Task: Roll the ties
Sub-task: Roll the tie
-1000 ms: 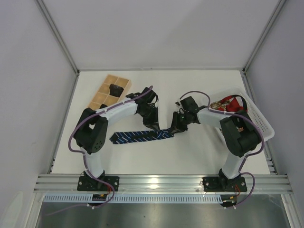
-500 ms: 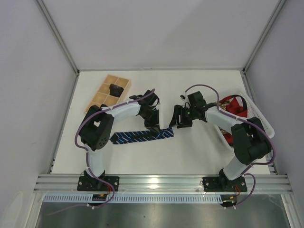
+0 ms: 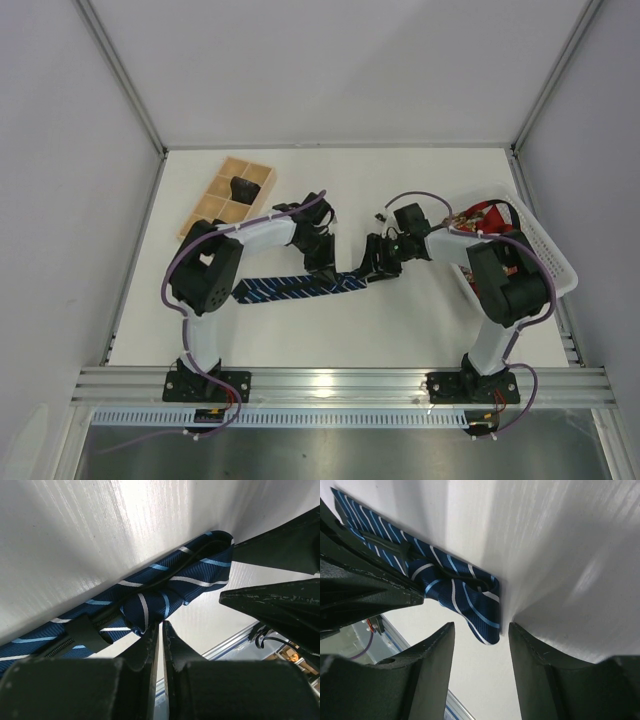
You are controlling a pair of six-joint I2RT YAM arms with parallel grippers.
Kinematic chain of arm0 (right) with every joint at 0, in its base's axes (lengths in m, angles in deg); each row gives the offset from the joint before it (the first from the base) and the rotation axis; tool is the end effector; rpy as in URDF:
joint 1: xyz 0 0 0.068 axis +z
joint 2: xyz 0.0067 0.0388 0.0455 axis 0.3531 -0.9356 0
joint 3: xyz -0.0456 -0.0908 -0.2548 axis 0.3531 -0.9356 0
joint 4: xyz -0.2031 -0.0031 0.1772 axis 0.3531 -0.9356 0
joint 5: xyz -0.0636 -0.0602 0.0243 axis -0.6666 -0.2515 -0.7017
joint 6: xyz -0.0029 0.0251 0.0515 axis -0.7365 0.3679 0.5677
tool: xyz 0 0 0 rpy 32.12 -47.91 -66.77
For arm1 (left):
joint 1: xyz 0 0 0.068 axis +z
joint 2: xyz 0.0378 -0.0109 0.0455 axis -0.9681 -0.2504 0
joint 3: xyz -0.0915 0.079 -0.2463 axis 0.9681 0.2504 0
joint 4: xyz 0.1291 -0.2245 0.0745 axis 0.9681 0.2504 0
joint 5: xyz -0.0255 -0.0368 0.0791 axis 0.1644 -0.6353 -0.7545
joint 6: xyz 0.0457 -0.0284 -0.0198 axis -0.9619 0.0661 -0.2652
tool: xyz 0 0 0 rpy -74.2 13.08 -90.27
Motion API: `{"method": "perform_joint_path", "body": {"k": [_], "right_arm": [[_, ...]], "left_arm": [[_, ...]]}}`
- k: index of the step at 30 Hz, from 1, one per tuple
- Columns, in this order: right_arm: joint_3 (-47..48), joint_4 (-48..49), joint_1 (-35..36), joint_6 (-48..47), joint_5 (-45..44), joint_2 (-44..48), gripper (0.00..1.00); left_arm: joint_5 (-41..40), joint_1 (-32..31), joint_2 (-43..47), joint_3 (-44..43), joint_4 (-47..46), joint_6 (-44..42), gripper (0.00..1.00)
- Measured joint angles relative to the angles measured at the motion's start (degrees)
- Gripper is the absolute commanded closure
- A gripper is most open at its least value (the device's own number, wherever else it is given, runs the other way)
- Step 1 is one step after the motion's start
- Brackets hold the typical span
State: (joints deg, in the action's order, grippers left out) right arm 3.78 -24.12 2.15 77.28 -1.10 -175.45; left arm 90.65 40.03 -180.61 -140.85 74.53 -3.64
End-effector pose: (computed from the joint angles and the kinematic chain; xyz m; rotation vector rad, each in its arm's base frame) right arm 0.3045 0.1541 0.1321 -0.2904 2.7006 1.0743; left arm 0.3107 -0.2421 0.1501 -0.1282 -3.0298 0.7943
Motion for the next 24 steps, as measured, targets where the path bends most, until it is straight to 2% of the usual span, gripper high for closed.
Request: {"method": "perform_joint_path", "body": {"k": [9,10,19,24], "right_arm": [[-0.31,5.66,-0.15,1.33,2.84,-2.45,0.59],[-0.31,6.03,-0.15,1.6,3.19,-2.78,0.65],[-0.31,7.72,-0.2,3.58,4.15,-3.98,0.95],[-0.28,6.08,-0.04,6.34,3.91,-2.64,1.0]], "left_arm": [[1.29,1.01,0.0,0.42,-0.26,-0.22,0.88],[1.31,1.07,0.0,0.44,-0.26,-0.26,0.88],[1.44,1.51,-0.02,0.46,-0.26,-0.52,0.89],[2.43,1.57,-0.02,0.98,-1.09,-0.81,0.89]]}}
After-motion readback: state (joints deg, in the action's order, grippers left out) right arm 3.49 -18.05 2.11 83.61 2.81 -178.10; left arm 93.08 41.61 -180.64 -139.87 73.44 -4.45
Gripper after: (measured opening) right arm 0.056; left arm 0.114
